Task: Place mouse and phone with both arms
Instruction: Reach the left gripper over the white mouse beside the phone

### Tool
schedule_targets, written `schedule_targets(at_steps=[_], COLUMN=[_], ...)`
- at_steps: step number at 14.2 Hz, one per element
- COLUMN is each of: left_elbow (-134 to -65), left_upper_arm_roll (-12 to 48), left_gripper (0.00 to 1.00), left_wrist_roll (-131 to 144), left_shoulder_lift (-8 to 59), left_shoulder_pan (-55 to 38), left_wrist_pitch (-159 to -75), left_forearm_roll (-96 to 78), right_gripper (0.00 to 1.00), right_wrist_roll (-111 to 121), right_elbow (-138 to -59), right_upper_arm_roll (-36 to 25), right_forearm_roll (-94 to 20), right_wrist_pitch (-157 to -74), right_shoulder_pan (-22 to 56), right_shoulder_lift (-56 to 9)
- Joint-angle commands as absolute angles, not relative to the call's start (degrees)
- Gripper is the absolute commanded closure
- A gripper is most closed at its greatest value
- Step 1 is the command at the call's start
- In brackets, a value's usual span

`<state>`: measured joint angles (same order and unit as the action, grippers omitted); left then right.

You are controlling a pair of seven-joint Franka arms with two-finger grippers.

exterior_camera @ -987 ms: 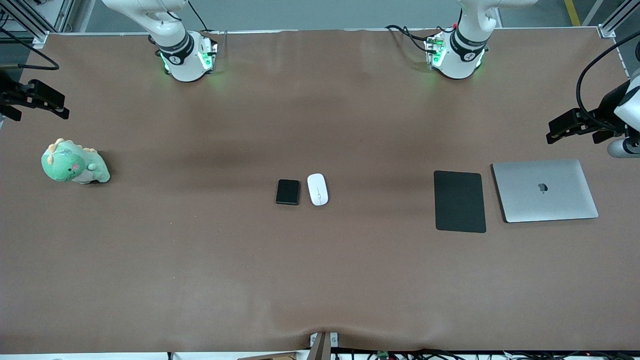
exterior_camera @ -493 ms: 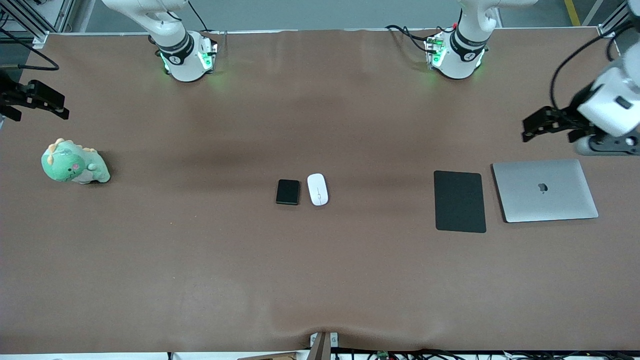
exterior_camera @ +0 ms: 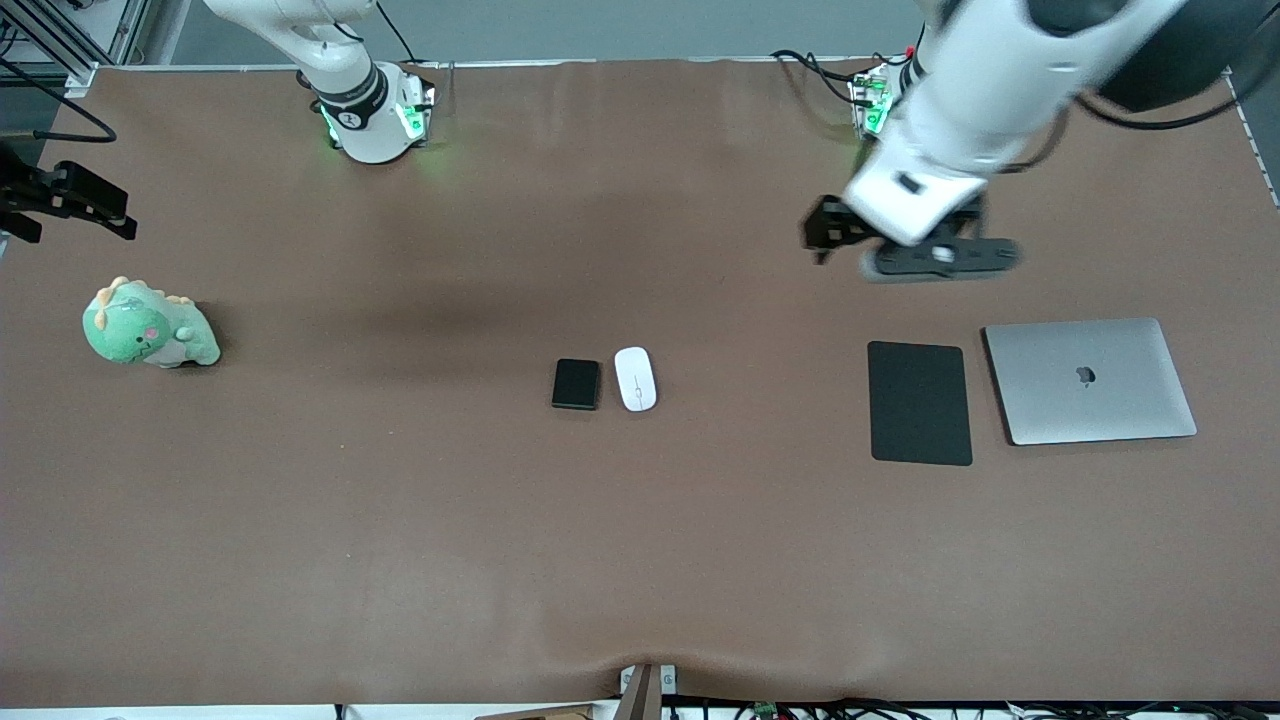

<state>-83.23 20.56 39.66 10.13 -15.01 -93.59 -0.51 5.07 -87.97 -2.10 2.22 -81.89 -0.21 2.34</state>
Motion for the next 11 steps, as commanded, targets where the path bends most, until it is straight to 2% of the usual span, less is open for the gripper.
schedule_targets(at_steps=[1, 5, 11], left_elbow=[-79.99, -77.78, -78.49], left_upper_arm_roll=[20.57, 19.95, 19.95], left_gripper=[0.0, 0.0, 0.0], left_wrist_roll=[50.68, 56.5, 60.91], left_shoulder_lift=[14.57, 20.2, 31.62], left_shoulder_pan=[-23.17, -33.82, -35.6], left_wrist_pitch=[-97.72, -99.92, -111.6], left_forearm_roll=[2.71, 6.06, 12.39], right_gripper=[0.0, 0.0, 0.0], right_wrist_roll=[5.45, 5.54, 5.71], right_elbow=[-86.84, -86.75, -86.75], right_upper_arm_roll=[-1.76, -1.76, -1.76], right_forearm_roll=[2.29, 2.11, 2.81], right_wrist_pitch=[-81.3, -81.21, -81.21], right_shoulder_pan=[-0.7, -0.7, -0.44], right_shoulder_lift=[1.58, -0.09, -1.76])
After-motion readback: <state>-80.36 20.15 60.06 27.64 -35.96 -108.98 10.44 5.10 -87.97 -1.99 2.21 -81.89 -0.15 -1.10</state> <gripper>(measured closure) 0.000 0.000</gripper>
